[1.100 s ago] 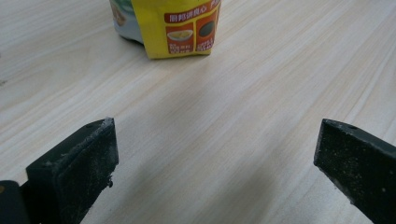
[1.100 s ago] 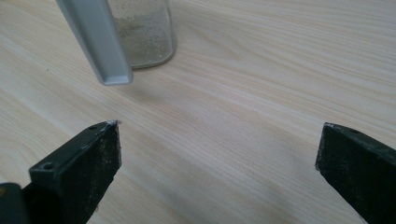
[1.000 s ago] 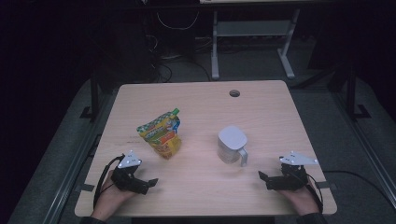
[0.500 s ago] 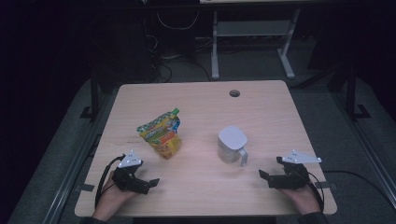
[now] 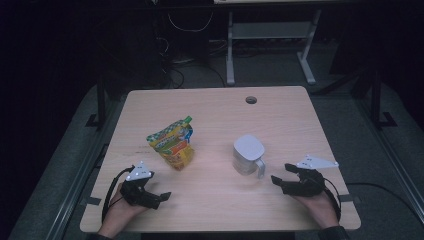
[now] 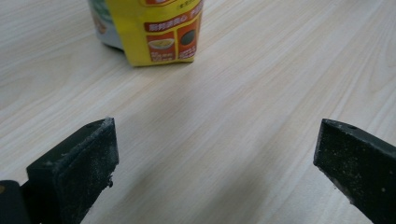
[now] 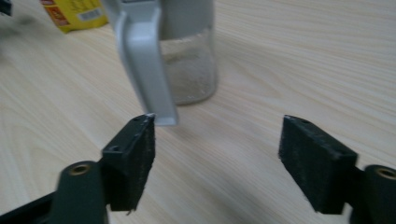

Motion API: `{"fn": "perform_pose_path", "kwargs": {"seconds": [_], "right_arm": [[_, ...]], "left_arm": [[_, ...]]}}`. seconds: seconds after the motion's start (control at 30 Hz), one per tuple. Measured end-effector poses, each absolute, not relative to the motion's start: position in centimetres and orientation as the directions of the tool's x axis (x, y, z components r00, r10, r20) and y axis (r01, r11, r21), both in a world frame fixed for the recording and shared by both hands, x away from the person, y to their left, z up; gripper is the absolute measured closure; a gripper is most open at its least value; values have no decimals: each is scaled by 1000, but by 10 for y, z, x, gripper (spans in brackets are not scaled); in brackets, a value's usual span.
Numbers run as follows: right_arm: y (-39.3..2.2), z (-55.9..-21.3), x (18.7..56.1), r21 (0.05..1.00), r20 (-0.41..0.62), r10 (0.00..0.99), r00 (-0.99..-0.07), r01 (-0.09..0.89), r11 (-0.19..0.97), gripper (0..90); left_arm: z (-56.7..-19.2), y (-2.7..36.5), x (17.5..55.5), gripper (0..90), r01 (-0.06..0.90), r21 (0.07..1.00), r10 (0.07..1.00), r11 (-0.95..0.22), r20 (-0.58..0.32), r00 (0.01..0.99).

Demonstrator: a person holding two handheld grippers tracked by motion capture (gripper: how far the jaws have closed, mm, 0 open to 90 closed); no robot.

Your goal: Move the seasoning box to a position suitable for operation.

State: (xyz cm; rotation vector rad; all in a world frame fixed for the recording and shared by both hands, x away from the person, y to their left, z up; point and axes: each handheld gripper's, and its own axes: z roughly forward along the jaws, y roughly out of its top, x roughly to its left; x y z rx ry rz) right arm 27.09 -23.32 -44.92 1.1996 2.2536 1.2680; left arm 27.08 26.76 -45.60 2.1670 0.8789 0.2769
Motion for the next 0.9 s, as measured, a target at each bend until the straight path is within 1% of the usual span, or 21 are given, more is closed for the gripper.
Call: {"fn": "perform_pose_path", "kwargs": {"seconds": [0.03,0.33,0.47,0.57,0.6,0.9], "right_arm": [[-229,-447,272,815,130,771,-623,510,274,316],[-212,-442,273,827,161,731,-663,495,267,341],[-206,-440,276,831,174,725,-667,494,255,347],[-199,-437,279,835,164,721,-674,484,262,362],[-196,-437,281,838,153,722,-675,476,268,386],[-189,-435,287,843,146,719,-680,466,269,455]], "left_arm": [[-456,267,271,0,502,727,667,-469,-81,740],[-456,267,270,0,497,730,659,-468,-87,748],[-456,268,268,0,503,734,664,-458,-94,742],[-454,270,268,0,494,736,660,-463,-87,747],[-454,270,268,0,493,738,661,-460,-86,746],[-453,269,268,0,493,744,661,-451,-92,745]]}}
